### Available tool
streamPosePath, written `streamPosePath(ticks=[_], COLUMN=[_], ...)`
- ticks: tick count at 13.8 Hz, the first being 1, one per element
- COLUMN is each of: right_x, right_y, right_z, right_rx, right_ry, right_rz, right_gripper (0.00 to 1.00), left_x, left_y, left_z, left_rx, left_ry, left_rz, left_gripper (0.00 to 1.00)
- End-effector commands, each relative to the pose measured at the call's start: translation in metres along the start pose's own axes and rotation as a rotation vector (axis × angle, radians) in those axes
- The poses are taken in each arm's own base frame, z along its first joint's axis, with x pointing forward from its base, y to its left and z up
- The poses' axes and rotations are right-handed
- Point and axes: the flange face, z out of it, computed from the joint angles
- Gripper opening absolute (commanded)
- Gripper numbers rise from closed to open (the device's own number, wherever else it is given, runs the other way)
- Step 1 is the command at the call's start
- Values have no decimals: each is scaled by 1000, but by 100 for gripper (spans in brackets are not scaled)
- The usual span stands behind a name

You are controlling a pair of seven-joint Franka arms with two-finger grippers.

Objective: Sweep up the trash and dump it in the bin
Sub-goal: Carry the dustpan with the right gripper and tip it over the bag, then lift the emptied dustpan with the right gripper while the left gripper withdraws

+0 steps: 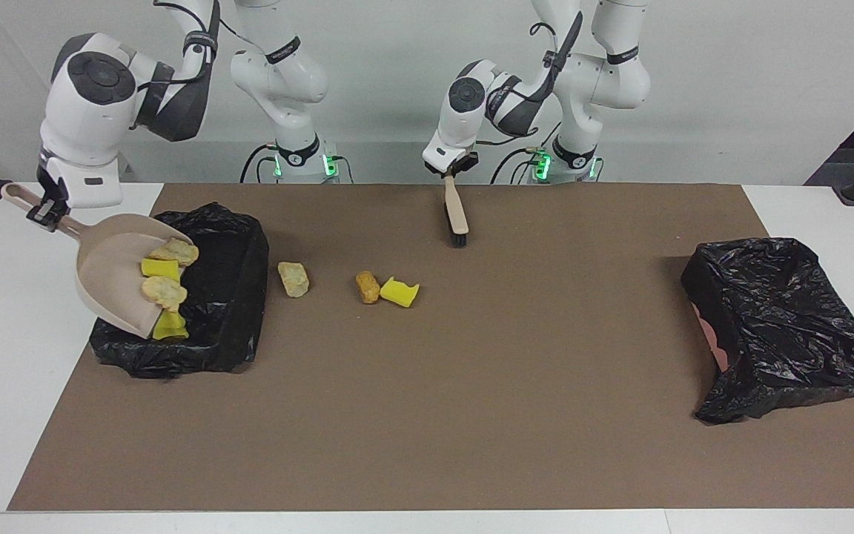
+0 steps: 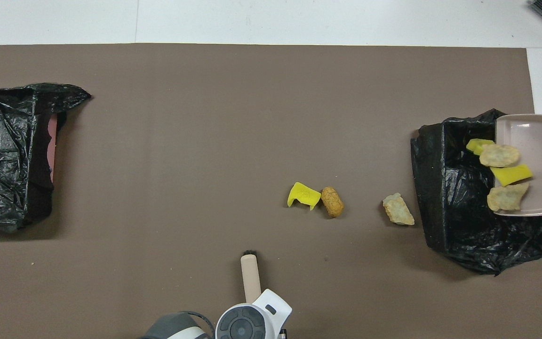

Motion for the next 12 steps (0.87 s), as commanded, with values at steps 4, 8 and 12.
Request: streamPosePath(ticks=[4,8,12], right_x=[-12,-23,-4], right_y=[-3,5,1], right_z=[-27,-40,-35], right_rx=[-24,-46,2], right_ry=[-139,-125,135], right_rz=[-67,-95,-10], right_gripper=[0,0,0], left_x=[33,90,166], left_y=[-4,-21,-81], left_z=[-29,-92,-190], left_rx=[-66,-23,-77], left_ry=[20,177,317], left_rz=[69,110,109], left_gripper=[100,100,100])
